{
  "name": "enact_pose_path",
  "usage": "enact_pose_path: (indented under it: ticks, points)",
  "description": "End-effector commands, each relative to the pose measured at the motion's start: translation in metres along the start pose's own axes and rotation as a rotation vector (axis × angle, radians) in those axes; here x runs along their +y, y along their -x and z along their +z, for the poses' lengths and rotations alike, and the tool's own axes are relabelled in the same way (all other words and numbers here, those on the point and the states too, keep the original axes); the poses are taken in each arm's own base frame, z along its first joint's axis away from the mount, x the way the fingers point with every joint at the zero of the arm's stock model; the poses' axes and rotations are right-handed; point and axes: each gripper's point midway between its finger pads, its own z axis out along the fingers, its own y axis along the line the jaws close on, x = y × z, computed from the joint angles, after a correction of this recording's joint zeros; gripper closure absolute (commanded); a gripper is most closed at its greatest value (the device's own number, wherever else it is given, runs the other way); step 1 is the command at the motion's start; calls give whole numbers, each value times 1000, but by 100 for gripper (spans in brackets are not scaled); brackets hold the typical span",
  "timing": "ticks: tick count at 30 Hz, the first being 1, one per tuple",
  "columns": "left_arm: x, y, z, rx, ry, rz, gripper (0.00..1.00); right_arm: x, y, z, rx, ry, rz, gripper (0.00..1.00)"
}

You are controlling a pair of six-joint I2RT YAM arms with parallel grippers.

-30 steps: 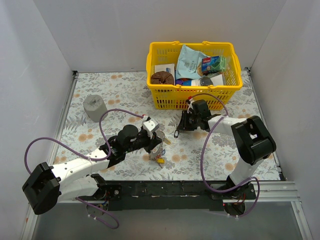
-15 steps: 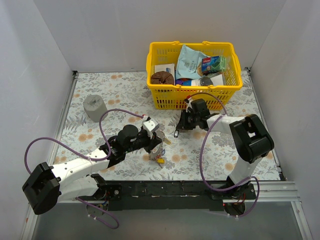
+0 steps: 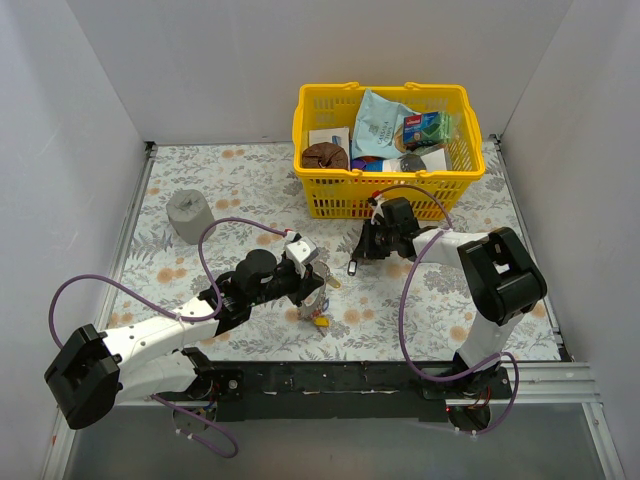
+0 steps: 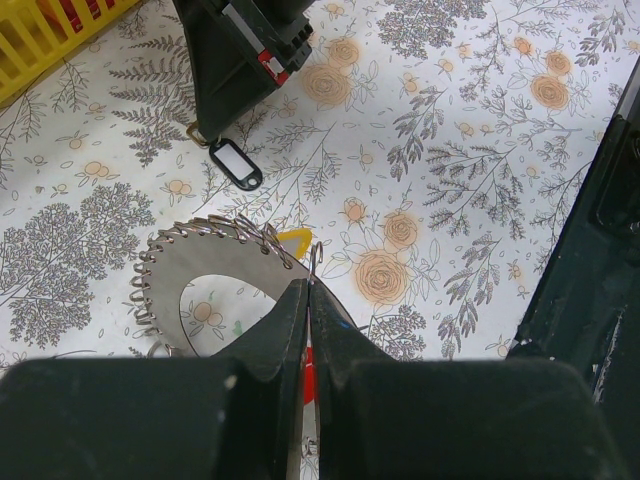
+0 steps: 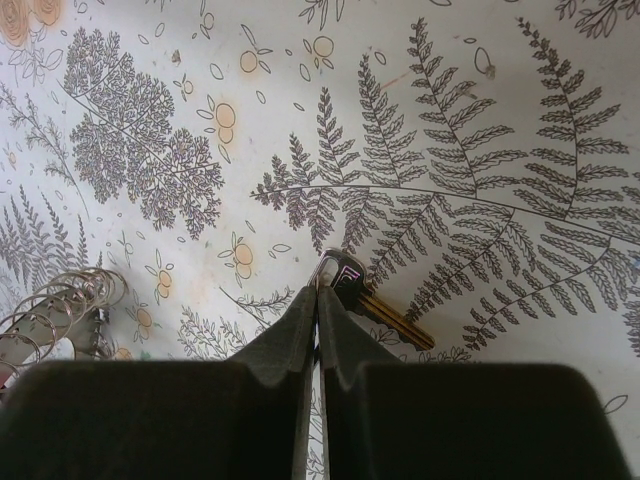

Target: Put the keys on the keyring

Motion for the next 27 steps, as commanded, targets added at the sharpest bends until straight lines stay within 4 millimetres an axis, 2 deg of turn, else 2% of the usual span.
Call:
enact_pose_path:
  ticks: [1, 9, 12, 14, 17, 21, 27]
  points:
    - [1, 5, -3, -21, 10, 12, 100, 12, 18, -6, -42, 34, -31, 89]
    - [0, 5, -3, -20, 9, 10, 100, 11, 11, -7, -23, 39, -43, 78]
    - [0, 5, -3, -20, 9, 8, 100, 11, 8, -7, -23, 37, -43, 78]
    - [0, 5, -3, -20, 9, 8, 100, 10, 7, -7, -20, 33, -41, 81]
    - [0, 5, -3, -20, 9, 7, 100, 9, 6, -6, -17, 33, -39, 99]
    - [0, 7, -3, -26, 11, 8, 100, 11, 12, -12, -32, 28, -64, 99]
    - [0, 7, -3, -24, 8, 6, 100, 20, 27, -36, -74, 18, -162, 99]
